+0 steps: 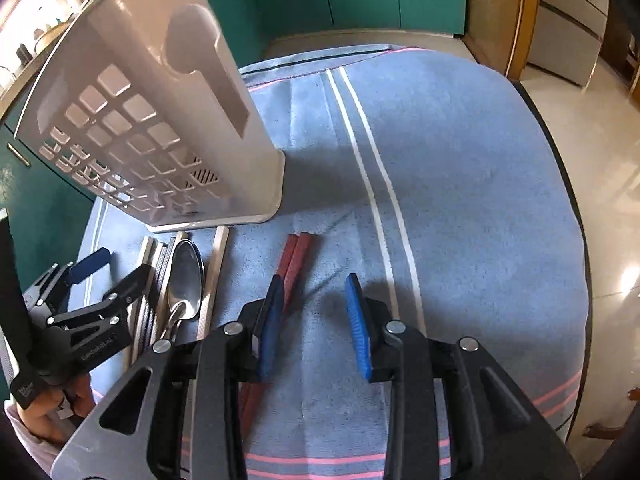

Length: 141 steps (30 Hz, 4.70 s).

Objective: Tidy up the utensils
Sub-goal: 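Grasp a red-brown chopstick with the right tool while the left tool grasps a white chopstick, then lift both chopsticks into the white holder and open both tools, then grasp another white chopstick with the left tool while the right tool returns to the utensils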

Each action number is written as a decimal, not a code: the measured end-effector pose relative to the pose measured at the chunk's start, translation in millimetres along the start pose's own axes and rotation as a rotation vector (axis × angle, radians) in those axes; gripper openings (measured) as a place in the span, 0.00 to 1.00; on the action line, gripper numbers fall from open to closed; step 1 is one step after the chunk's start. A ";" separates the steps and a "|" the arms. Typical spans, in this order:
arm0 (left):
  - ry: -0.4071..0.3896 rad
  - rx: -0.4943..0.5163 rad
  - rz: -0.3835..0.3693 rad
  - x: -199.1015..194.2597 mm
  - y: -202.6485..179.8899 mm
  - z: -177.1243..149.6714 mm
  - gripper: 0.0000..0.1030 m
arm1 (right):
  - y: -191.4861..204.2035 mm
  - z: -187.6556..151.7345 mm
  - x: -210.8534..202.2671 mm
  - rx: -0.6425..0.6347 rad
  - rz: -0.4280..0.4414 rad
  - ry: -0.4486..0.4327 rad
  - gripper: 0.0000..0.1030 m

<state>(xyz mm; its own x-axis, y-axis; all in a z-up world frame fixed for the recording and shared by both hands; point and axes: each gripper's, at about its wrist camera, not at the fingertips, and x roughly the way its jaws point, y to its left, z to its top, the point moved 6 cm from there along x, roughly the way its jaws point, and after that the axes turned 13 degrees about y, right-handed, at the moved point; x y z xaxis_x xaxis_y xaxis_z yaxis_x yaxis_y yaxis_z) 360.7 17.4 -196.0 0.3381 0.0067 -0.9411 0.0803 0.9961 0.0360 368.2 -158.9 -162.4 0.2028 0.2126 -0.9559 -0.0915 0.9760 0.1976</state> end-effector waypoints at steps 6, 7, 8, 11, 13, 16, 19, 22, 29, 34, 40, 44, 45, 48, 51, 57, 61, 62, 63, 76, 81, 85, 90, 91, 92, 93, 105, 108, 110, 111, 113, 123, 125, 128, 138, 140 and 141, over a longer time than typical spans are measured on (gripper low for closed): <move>-0.006 -0.007 0.004 -1.6 0.1 -2.5 0.76 | 0.8 0.3 6.0 0.000 -0.010 0.018 0.33; -0.005 -0.011 0.003 -1.3 1.9 -2.9 0.76 | 2.0 2.8 8.8 -0.001 -0.016 0.021 0.33; -0.005 -0.015 0.007 -1.4 3.7 -2.7 0.76 | 1.3 3.5 10.5 0.002 -0.029 0.024 0.33; -0.004 -0.023 0.003 1.0 7.2 -0.9 0.76 | -1.6 6.3 13.4 0.008 -0.037 0.029 0.35; -0.004 -0.020 0.011 2.2 4.3 3.4 0.76 | 3.3 9.6 15.8 -0.014 -0.099 0.025 0.35; -0.008 -0.008 0.018 3.6 -1.0 8.4 0.76 | 13.0 17.6 23.9 -0.050 -0.175 0.005 0.35; -0.013 -0.018 -0.013 4.6 0.1 10.8 0.70 | 14.6 21.5 26.6 -0.065 -0.195 -0.011 0.36; -0.026 -0.006 -0.018 2.3 -1.8 12.1 0.49 | 15.2 21.2 27.8 -0.087 -0.192 -0.019 0.25; -0.018 -0.015 -0.060 -2.6 -6.3 11.0 0.06 | 20.8 4.8 28.3 -0.108 -0.100 -0.014 0.07; -0.106 -0.053 -0.094 -45.0 4.3 9.2 0.06 | 12.6 -9.9 -2.4 -0.096 -0.061 -0.060 0.07; -0.302 -0.082 -0.130 -136.1 17.6 18.0 0.06 | 10.5 -20.7 -86.8 -0.109 0.071 -0.204 0.07; -0.426 -0.099 -0.167 -191.3 22.3 22.3 0.06 | 17.6 -23.5 -144.2 -0.147 0.137 -0.311 0.07; -0.448 -0.104 -0.178 -200.0 23.9 23.6 0.06 | 20.2 -24.3 -156.8 -0.161 0.153 -0.336 0.07; -0.521 -0.131 -0.231 -229.3 32.2 26.6 0.06 | 27.9 -22.6 -186.5 -0.198 0.192 -0.394 0.07; -0.589 -0.163 -0.255 -254.0 44.6 35.1 0.06 | 37.1 -13.4 -213.7 -0.226 0.220 -0.454 0.07; -0.703 -0.231 -0.289 -303.9 77.3 44.5 0.06 | 51.2 7.1 -281.5 -0.252 0.259 -0.590 0.07; -0.777 -0.331 -0.370 -324.1 105.0 55.3 0.06 | 58.9 26.8 -305.6 -0.247 0.241 -0.636 0.07; -0.795 -0.361 -0.407 -327.3 111.5 59.0 0.06 | 59.0 29.0 -310.6 -0.244 0.240 -0.640 0.07; -0.815 -0.384 -0.432 -330.5 117.1 59.6 0.06 | 61.0 34.0 -313.3 -0.242 0.243 -0.643 0.07; -0.787 -0.413 -0.337 -282.1 87.6 90.7 0.06 | 66.0 72.6 -280.2 -0.175 0.142 -0.687 0.07; -0.739 -0.395 -0.305 -255.3 75.4 93.6 0.06 | 63.5 71.0 -242.0 -0.161 0.129 -0.636 0.07; -0.712 -0.394 -0.312 -245.1 76.1 93.0 0.06 | 60.1 69.8 -230.1 -0.142 0.114 -0.620 0.07; -0.713 -0.406 -0.307 -242.4 83.0 80.5 0.11 | 48.2 54.8 -225.7 -0.119 0.091 -0.614 0.13; -0.713 -0.406 -0.305 -242.1 83.4 77.5 0.12 | 44.6 50.6 -226.4 -0.113 0.086 -0.619 0.15; -0.711 -0.405 -0.304 -241.8 84.1 75.5 0.15 | 41.7 46.5 -227.3 -0.110 0.089 -0.625 0.21; -0.707 -0.403 -0.302 -240.8 84.1 71.1 0.17 | 38.9 42.4 -227.9 -0.107 0.093 -0.629 0.28; -0.380 -0.223 -0.166 -138.1 47.9 7.5 0.29 | -47.3 -32.0 -182.8 0.131 0.135 -0.564 0.47; -0.252 -0.137 -0.171 -96.8 21.2 -5.3 0.29 | -52.2 -36.3 -114.3 0.146 0.091 -0.358 0.47; -0.181 -0.076 -0.184 -75.1 2.8 -11.7 0.29 | -46.6 -41.7 -75.0 0.135 0.062 -0.247 0.47; -0.154 -0.054 -0.183 -66.7 -5.7 -14.2 0.29 | -39.6 -45.0 -59.0 0.116 0.066 -0.207 0.47; -0.100 -0.011 -0.175 -52.0 -20.3 -19.0 0.29 | -25.9 -50.1 -37.4 0.081 0.057 -0.155 0.47; -0.026 0.038 -0.180 -22.2 -47.4 -32.9 0.26 | 1.9 -53.5 -10.0 0.019 0.048 -0.094 0.47; -0.040 0.040 -0.166 -22.8 -49.9 -33.8 0.24 | 2.4 -54.2 -9.8 0.022 0.049 -0.086 0.47; -0.029 -0.014 -0.196 -26.1 -40.8 -36.2 0.23 | 1.5 -56.8 -6.1 0.025 0.045 -0.078 0.47; -0.078 -0.079 -0.179 -53.4 -13.0 -33.1 0.12 | 1.5 -60.5 -0.8 0.028 0.053 -0.063 0.47; -0.052 -0.087 -0.180 -45.3 -10.0 -33.3 0.27 | 3.8 -61.2 1.8 0.021 0.052 -0.058 0.47; -0.048 -0.089 -0.176 -40.4 -9.5 -32.0 0.31 | 4.8 -61.6 2.6 0.019 0.049 -0.056 0.48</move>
<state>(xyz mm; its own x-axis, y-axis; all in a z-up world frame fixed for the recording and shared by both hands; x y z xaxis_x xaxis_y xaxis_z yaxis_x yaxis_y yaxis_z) 316.3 10.4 -169.1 0.3705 -0.1702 -0.9131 0.0600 0.9854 -0.1593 308.2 -156.6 -177.3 0.2524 0.2622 -0.9314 -0.0848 0.9649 0.2487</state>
